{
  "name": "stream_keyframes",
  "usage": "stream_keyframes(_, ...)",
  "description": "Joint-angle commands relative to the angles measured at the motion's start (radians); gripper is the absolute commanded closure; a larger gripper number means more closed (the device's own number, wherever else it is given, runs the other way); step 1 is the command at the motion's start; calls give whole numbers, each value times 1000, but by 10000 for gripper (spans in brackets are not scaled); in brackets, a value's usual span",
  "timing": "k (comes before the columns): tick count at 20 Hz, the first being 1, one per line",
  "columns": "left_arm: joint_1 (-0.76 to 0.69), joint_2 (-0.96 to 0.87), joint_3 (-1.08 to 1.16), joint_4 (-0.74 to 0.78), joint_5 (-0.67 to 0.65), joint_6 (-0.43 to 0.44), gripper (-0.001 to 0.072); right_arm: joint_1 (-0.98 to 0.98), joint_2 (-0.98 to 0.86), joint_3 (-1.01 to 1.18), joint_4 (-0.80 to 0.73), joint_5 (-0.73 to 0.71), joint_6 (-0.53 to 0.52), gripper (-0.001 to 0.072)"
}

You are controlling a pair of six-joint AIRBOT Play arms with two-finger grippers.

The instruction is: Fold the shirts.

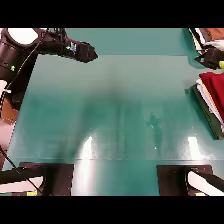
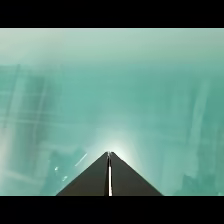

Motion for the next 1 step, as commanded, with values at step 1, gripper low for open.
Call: stream_keyframes(1,0,0,0,0,6,0,678,19,0,1,-25,-11,0,695)
